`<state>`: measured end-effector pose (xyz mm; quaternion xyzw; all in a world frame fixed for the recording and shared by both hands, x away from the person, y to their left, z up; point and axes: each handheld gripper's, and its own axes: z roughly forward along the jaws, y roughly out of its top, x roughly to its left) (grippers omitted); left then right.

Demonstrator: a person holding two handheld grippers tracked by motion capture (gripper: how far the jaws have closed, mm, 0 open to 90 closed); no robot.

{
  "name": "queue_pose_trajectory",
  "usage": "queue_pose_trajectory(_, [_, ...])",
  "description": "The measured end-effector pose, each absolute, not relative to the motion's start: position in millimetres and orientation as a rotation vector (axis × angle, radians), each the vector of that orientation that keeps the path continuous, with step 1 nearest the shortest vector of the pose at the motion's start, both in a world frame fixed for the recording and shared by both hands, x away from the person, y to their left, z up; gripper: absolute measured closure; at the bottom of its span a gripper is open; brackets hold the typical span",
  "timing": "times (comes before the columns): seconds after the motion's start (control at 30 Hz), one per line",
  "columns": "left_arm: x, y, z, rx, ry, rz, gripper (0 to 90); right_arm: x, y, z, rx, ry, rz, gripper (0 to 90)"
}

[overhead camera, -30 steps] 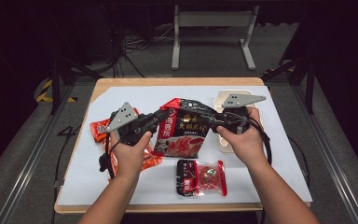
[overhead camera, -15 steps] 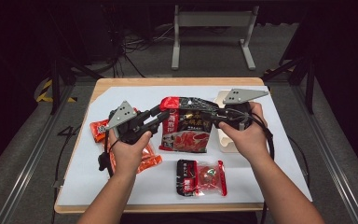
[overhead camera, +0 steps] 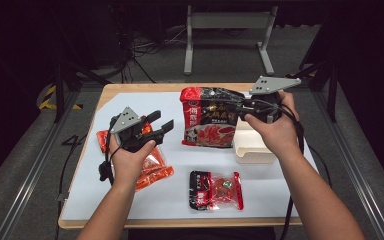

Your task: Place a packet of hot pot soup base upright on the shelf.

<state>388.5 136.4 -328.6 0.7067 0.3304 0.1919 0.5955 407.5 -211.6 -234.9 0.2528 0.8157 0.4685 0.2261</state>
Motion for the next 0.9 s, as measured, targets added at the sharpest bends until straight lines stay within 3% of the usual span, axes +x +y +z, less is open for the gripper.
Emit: queue_pose_trajectory(0.9, [392.7,174.0,-333.1,1.714,0.871,0.489,26.1,442.3,-263.8,-208.2,0.731,2.147,1.249,80.2])
